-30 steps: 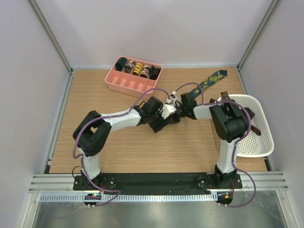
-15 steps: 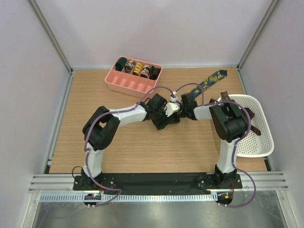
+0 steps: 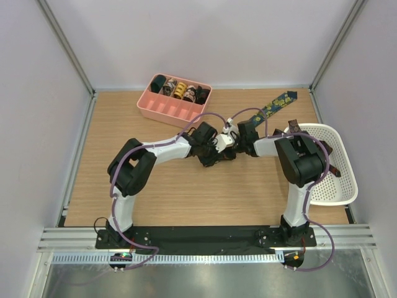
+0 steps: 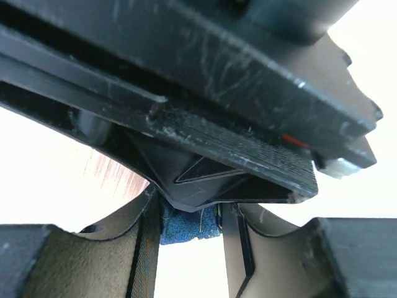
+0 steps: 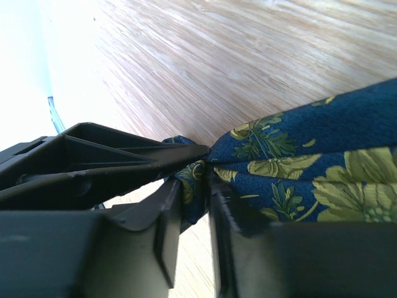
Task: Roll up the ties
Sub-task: Roll the tie
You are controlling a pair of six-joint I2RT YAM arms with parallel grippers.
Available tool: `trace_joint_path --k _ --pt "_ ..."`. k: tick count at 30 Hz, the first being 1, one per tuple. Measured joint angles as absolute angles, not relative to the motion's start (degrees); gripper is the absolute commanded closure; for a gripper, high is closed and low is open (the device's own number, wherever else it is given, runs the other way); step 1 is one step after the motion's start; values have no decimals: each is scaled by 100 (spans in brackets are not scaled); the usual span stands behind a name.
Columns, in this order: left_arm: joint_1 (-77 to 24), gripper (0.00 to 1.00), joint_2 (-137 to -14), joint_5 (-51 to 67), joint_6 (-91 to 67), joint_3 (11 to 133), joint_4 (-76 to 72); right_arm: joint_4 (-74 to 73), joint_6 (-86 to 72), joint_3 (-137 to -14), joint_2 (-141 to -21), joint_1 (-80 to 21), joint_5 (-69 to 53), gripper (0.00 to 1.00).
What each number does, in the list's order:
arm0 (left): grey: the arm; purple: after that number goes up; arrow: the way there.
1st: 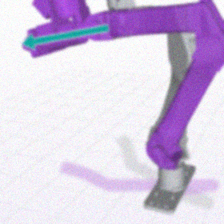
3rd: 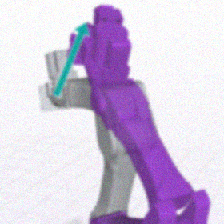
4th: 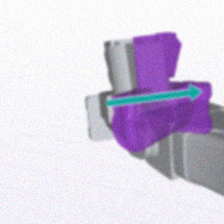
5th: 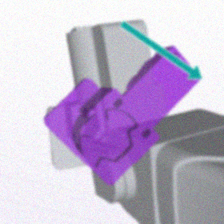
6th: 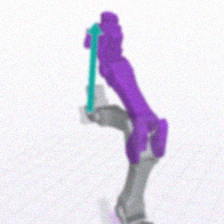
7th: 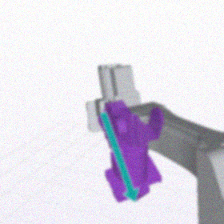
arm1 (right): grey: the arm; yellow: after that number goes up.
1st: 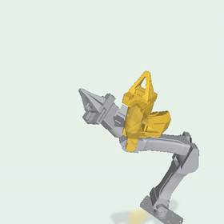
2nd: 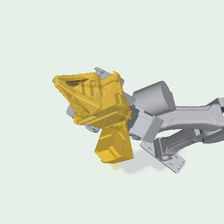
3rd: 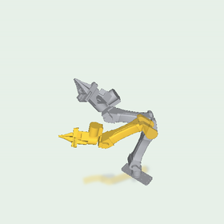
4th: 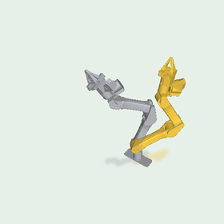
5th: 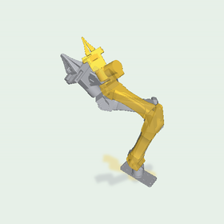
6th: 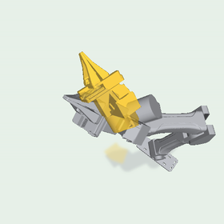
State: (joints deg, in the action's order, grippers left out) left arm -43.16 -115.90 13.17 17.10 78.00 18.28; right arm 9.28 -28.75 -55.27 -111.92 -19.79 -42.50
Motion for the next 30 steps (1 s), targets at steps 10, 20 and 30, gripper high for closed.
trace_joint_path --k 10,20,30 --pt "-4298 73 -11533 1330 1645 7679 1680 628 -2882 -5522 -10940 -1962 -3929 62" --pt "-4298 73 -11533 1315 1594 7682 1717 399 -2864 -5339 -10604 -1684 -3671 69" --pt "-4300 71 -11511 1144 1216 7701 1796 126 -2845 -5175 -9915 -1629 -3055 57"
